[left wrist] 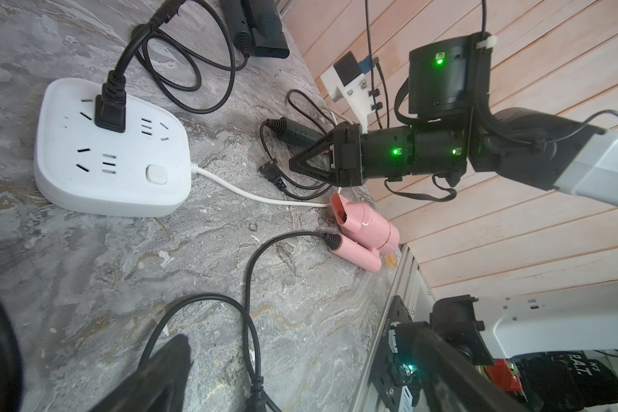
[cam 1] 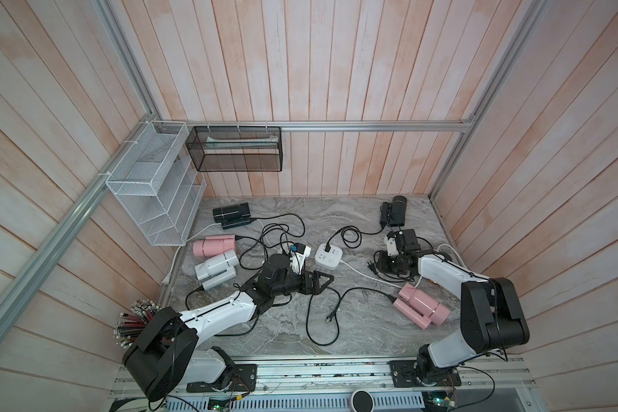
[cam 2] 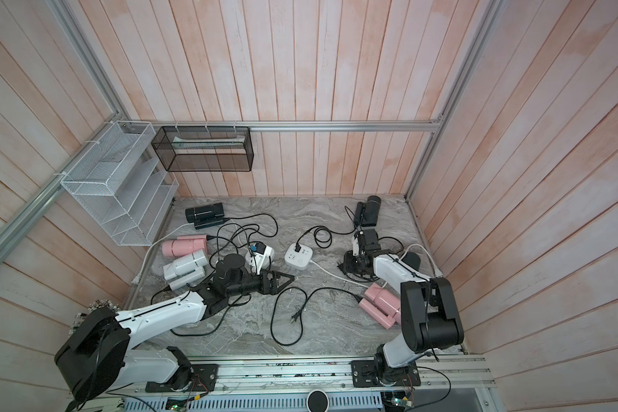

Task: Charge the blow dryers
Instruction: Pick up the plug from the center of the board.

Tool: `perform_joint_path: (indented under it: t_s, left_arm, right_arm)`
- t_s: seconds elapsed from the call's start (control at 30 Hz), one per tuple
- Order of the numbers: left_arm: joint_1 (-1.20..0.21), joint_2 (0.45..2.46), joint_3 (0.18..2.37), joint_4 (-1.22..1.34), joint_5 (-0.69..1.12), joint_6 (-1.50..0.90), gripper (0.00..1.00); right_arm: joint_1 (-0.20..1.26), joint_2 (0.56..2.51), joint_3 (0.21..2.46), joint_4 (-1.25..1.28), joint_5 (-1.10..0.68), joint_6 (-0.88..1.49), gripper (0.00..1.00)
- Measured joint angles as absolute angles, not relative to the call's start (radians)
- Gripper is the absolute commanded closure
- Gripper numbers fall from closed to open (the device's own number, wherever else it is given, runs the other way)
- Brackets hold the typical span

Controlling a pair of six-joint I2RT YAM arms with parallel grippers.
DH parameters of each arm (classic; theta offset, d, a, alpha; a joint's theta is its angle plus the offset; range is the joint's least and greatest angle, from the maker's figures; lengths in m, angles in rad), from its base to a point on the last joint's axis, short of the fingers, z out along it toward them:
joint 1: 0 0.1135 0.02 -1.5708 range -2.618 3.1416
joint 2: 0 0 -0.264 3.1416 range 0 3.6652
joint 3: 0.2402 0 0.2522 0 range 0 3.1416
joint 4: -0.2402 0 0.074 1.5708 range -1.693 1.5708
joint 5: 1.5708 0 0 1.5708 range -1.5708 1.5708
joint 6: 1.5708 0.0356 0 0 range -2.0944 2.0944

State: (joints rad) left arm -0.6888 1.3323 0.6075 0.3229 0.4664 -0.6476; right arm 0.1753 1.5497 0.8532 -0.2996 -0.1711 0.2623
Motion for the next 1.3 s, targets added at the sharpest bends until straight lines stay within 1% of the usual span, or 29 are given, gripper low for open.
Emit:
perform_joint_path:
  t_s: [0.3,0.47,0.53,0.67,0.77,0.87,1.03,1.2,1.3]
  left_arm:
    - [-0.689,1.329,0.607,0.323,0.466,-0.648,0.00]
    - [-0.689,1.319,0.607,0.323,0.466,-0.648,0.00]
    - [-0.689,1.319,0.607,0.323,0.466,-0.648,0.00]
    - [-0.689,1.319,0.607,0.323,0.466,-0.648,0.00]
    - [-0.689,1.319,0.607,0.323,0.466,-0.648,0.00]
    - [-0.689,1.319,0.607,0.323,0.466,-0.647,0.00]
    - [-0.689,1.319,0.607,0.323,0.467,-0.646,0.00]
    - [-0.689,1.319,0.607,0.334,0.467,-0.643,0.01]
    - [-0.689,1.317,0.607,0.341,0.467,-0.643,0.02]
  right_arm:
    - [0.203,1.625,0.853,-0.279,-0.178,0.262,0.67]
    - [0.211,1.661,0.872,-0.268,-0.177,0.260,0.68]
    - [0.216,1.678,0.888,-0.259,-0.176,0.258,0.70]
    - [0.231,1.695,0.903,-0.249,-0.154,0.257,0.82]
    - [0.238,1.691,0.903,-0.247,-0.139,0.264,0.86]
    - [0.239,1.658,0.904,-0.253,-0.130,0.266,0.88]
    - [0.239,1.540,0.954,-0.281,-0.142,0.269,0.88]
    - [0.239,1.415,1.028,-0.289,-0.211,0.269,0.88]
    - [0.239,1.371,1.044,-0.292,-0.274,0.269,0.88]
